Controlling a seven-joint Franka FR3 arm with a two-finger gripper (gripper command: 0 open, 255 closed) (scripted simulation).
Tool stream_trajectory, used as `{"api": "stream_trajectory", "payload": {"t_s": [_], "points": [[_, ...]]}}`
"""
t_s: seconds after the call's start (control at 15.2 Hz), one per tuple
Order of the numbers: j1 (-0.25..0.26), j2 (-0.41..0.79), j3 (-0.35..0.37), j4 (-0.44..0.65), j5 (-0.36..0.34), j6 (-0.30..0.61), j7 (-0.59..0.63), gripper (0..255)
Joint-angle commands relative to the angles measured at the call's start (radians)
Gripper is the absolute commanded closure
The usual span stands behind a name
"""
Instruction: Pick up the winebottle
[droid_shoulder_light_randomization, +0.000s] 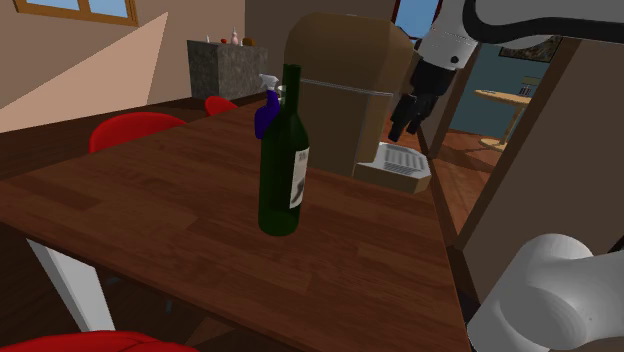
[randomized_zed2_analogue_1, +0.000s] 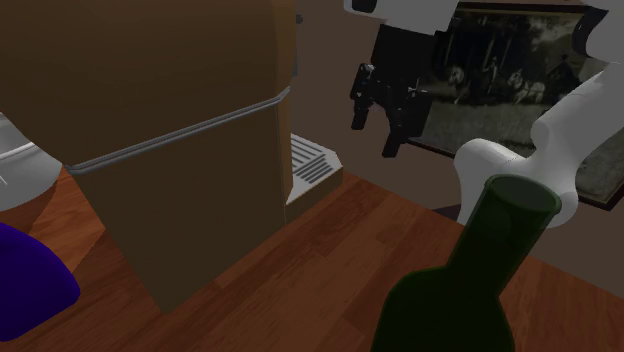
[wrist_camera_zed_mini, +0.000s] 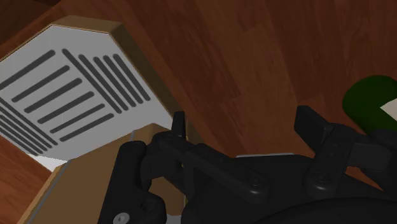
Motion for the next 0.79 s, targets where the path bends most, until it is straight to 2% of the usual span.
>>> {"api": "stream_trajectory", "payload": {"t_s": [0.0,0.73], "points": [[0.000,0.000,0.000,0.000,0.000,0.000,0.000,0],[0.049,0.215,0.186,0.321,0.102,-0.113,0.214,0]]}}
